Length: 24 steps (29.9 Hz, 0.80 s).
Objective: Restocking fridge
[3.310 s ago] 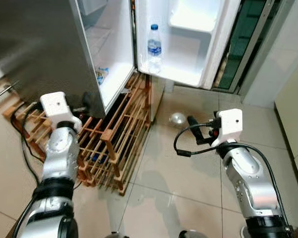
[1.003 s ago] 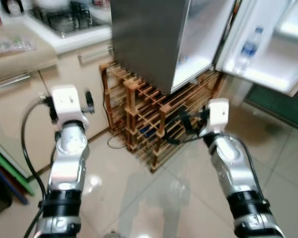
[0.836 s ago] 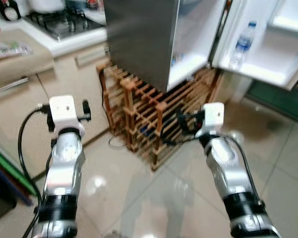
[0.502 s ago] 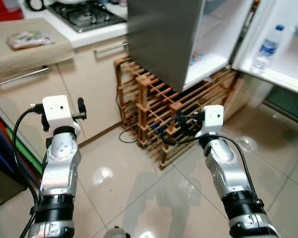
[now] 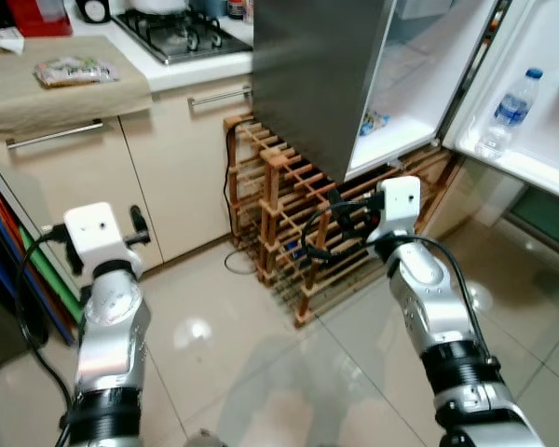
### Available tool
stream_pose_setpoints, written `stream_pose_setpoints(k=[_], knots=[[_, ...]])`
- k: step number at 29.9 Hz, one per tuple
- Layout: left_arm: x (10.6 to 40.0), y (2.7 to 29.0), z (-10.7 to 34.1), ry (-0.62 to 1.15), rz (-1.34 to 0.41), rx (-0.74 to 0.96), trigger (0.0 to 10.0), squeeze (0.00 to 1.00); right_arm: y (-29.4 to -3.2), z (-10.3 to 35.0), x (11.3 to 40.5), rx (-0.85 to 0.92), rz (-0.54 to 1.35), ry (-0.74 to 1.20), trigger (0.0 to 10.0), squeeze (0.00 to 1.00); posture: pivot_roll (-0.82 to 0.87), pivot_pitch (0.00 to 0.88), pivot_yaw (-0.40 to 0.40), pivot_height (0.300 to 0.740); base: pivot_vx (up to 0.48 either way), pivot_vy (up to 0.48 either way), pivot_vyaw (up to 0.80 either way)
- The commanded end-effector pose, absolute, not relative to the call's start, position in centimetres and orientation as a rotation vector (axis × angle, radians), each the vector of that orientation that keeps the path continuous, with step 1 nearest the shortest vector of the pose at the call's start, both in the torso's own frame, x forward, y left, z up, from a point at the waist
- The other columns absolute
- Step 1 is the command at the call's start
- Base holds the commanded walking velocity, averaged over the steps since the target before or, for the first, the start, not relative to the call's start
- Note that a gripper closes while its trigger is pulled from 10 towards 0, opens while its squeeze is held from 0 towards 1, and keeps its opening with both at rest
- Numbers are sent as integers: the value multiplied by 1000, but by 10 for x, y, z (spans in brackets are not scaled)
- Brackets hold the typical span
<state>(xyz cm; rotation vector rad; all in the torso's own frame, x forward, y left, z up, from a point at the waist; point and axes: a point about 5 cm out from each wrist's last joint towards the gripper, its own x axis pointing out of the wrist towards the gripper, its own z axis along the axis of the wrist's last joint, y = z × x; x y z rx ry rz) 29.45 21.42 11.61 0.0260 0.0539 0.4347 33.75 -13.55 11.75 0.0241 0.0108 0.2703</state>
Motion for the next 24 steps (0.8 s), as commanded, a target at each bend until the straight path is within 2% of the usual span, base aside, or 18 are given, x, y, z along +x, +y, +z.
stream_pose_setpoints(k=[1, 3, 7, 10, 15, 18, 21, 22, 24], knots=[[294, 219, 118, 60, 455, 54, 10000, 0, -133, 118, 339, 27, 278, 9, 10000, 306, 38, 0, -70, 740, 0, -480, 525], [294, 217, 118, 63, 452, 39, 10000, 0, -132, 118, 339, 27, 281, 9, 10000, 314, 33, 0, -66, 740, 0, -480, 525], [292, 215, 118, 59, 430, 53, 10000, 0, -132, 118, 338, 32, 289, 8, 10000, 325, 29, 0, -63, 740, 0, 0, 525], [291, 216, 121, 13, 379, 3, 10000, 0, -133, 116, 337, 39, 285, 10, 10000, 325, 28, 0, -66, 740, 0, 0, 523], [289, 230, 132, -49, 399, 183, 10000, 0, -132, 112, 334, 27, 292, 21, 10000, 333, 32, 0, -73, 740, 0, 0, 515], [287, 225, 138, -78, 370, 309, 10000, 0, -132, 108, 334, 7, 297, 40, 10000, 357, 35, 1, -74, 740, 0, 0, 510], [288, 221, 141, -91, 350, 335, 10000, 0, -131, 107, 334, 7, 301, 44, 10000, 373, 43, 5, -73, 740, 0, 0, 506], [289, 211, 147, -126, 305, 361, 10000, 0, -131, 100, 333, 4, 299, 72, 10000, 478, 55, 4, -69, 740, 0, 0, 494], [289, 202, 153, -151, 260, 357, 10000, 0, -129, 95, 332, 19, 297, 90, 10000, 498, 63, 2, -64, 740, 0, 0, 494]])
